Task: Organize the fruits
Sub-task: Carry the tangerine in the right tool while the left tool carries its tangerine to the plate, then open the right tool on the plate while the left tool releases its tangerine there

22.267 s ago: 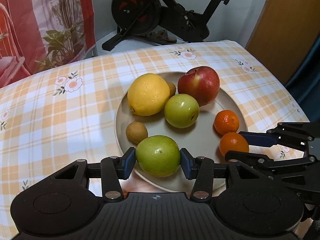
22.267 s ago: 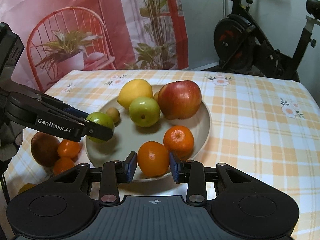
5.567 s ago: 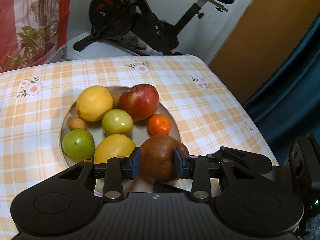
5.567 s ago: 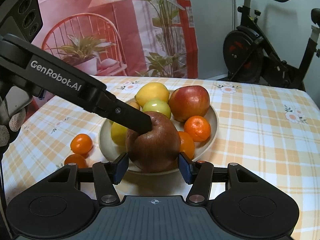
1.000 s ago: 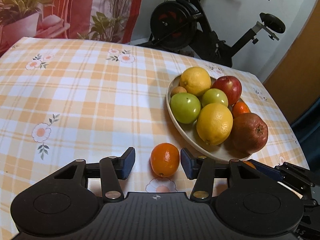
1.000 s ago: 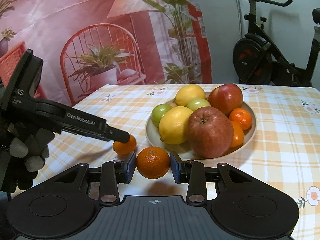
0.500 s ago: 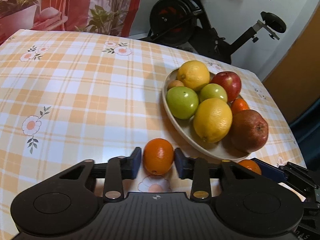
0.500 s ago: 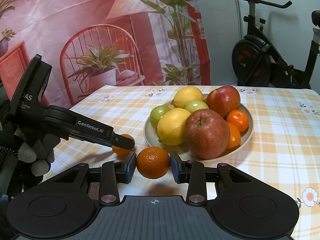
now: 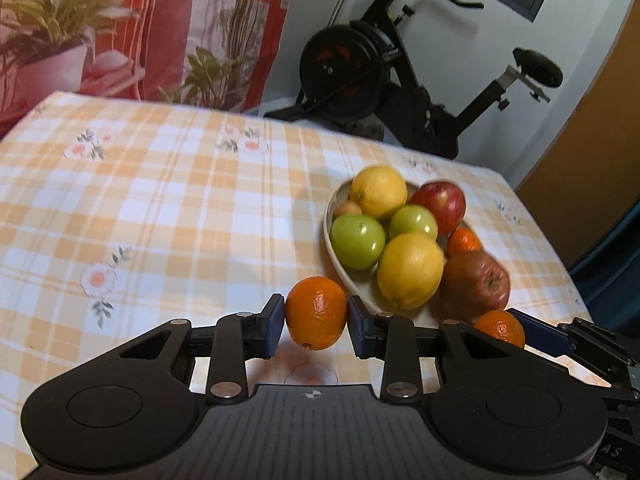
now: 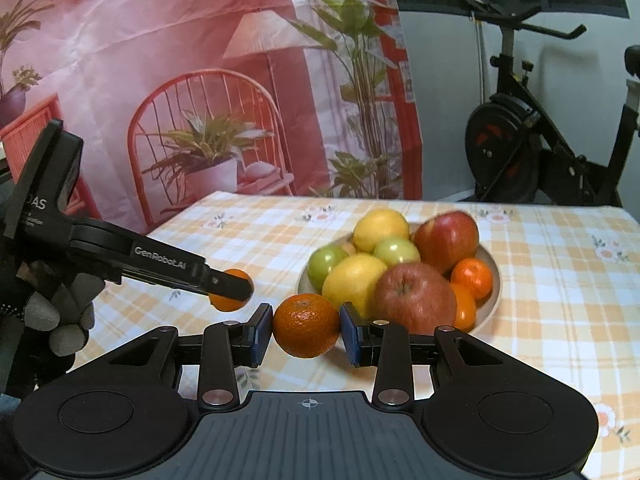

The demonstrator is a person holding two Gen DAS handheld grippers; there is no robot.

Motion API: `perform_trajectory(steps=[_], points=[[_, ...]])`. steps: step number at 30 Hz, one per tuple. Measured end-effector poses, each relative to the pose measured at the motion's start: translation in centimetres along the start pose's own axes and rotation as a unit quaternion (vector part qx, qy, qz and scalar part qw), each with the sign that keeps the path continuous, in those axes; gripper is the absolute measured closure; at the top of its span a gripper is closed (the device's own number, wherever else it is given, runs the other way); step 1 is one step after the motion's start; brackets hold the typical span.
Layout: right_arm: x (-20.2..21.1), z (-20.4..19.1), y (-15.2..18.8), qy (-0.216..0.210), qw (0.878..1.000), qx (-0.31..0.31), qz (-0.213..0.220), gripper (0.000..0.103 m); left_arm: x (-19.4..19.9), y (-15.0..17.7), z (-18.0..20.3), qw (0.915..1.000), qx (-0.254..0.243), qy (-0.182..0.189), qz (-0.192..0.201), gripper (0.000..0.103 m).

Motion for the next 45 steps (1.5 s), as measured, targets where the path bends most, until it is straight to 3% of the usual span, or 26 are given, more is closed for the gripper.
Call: perform_trajectory(steps=[10,18,25,34,45], points=[[1.4,0.9,-3.6,0.016,0.999,0.009,0.037,0.069,2.8,-2.6,0.9,0.9988,-0.016,-0.005,0.046,0.067],[1.5,3.0,-6.2,0.035,0.998,0.021,0.054,0.069,2.8,-5.1,2.8,0.997,-0.048,-0.006,0.061,0.067],[-0.2,6.1,-7.6,0.053,0.997,0.02,0.042,0.069,0.1,-6.3,5.2,0.9949,-0.086,0.003,0.052,0.067],[-4.0,10.3,-6.8,0.055,0.998,-0.033,0.006,0.069,-4.8,-7.2,6.3,0.9949,-0.098,0.012,0.02,0.067],[-7.1,10.8,-5.2,0.037,0.998,-0.053,-0.029,0.069,-7.3,-6.8,5.6,0.9957,-0.092,0.009,-0.005,0.067]])
Point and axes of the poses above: each gripper's, at about its wrist camera, not at the fingertips, and x roughly against the way its jaws point, z to its right, y to its underside, the point moved 3 cm from there along -x, roughly the way its jaws point, and after that the axes turned 4 degrees about -z, right-handed, at the moved point
